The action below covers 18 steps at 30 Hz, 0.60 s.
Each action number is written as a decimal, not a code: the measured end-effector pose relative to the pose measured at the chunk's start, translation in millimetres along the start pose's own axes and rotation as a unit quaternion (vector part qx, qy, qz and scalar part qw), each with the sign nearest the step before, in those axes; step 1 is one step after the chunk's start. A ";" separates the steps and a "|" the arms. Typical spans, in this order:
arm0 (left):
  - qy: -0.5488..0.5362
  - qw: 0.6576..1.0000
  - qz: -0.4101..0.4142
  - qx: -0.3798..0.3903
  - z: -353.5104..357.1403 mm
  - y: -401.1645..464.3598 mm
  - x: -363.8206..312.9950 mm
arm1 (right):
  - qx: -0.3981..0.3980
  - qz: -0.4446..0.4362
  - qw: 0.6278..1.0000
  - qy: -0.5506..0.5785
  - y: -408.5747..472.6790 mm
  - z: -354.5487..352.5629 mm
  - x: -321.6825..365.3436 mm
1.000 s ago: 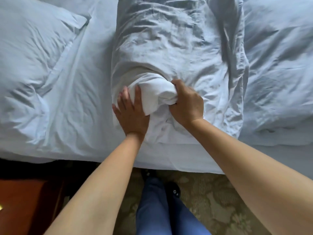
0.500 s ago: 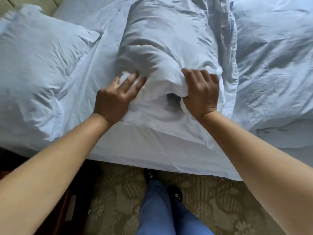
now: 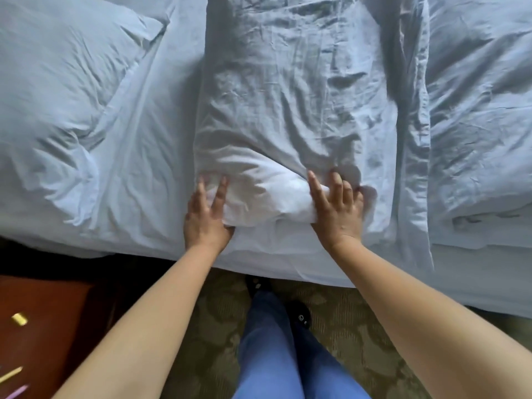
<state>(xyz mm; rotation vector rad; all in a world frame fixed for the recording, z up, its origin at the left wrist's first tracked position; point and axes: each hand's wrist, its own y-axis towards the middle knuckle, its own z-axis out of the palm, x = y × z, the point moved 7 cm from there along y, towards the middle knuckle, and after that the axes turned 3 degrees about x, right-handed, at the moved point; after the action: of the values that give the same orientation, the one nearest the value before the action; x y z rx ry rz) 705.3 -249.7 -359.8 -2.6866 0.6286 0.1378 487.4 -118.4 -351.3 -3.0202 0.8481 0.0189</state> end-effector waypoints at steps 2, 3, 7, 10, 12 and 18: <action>-0.033 0.999 -0.031 0.006 4.8 -0.8 4.8 | -0.019 0.000 1.000 0.011 3.2 -3.0 1.2; -0.023 0.999 -0.026 0.003 2.3 0.4 4.1 | -0.049 -0.012 0.999 0.013 6.9 -7.9 2.4; 0.042 0.999 0.025 -0.023 -23.2 2.5 -0.8 | -0.195 -0.098 0.976 -0.011 27.0 -52.4 8.8; 0.043 0.988 0.100 -0.109 -51.8 -3.0 -9.4 | -0.291 -0.132 0.947 -0.037 43.8 -115.1 6.2; 0.058 0.971 0.146 -0.180 -70.3 -11.6 -16.0 | -0.357 -0.141 0.923 -0.035 46.6 -161.4 3.9; 0.179 0.947 0.218 -0.156 -62.1 -24.0 -14.8 | -0.082 -0.172 0.982 0.007 17.9 -100.8 -2.9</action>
<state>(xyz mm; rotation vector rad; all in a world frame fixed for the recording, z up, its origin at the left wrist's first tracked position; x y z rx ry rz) 703.3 -247.5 -291.6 -2.8467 1.4188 -0.1551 476.6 -132.9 -250.5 -3.2796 0.3284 0.0681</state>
